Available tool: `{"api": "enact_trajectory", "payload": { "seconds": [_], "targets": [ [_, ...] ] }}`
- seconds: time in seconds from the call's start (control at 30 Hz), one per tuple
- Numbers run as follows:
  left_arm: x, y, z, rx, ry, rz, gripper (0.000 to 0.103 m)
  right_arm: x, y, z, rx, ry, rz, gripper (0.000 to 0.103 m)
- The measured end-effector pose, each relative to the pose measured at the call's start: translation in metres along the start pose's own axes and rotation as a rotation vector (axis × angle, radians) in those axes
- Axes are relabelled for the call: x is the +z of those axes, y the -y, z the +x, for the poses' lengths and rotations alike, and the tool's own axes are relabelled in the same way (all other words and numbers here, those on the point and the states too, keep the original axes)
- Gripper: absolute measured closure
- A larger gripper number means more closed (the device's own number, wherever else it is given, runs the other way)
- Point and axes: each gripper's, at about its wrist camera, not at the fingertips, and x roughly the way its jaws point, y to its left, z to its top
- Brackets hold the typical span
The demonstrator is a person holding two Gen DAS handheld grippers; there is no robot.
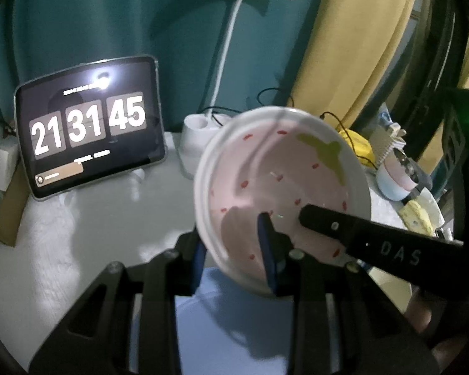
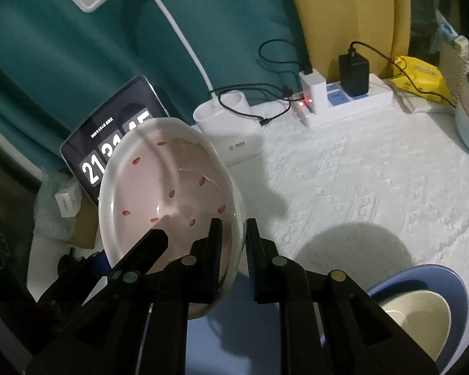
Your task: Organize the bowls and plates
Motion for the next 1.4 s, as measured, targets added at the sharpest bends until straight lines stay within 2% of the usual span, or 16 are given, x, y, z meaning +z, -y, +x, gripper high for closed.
{"api": "enact_trajectory", "payload": {
  "seconds": [0.73, 1.4],
  "targets": [
    [-0.015, 0.061, -0.028, -0.044, 0.021, 0.064, 0.072, -0.018, 0.040, -0.061, 0.009, 0.065, 0.033, 0.086],
    [-0.053, 0.115, -0.024, -0.078, -0.040, 0.144, 0.072, -0.053, 0.095, -0.092, -0.020, 0.075, 0.088, 0.086]
  ]
}}
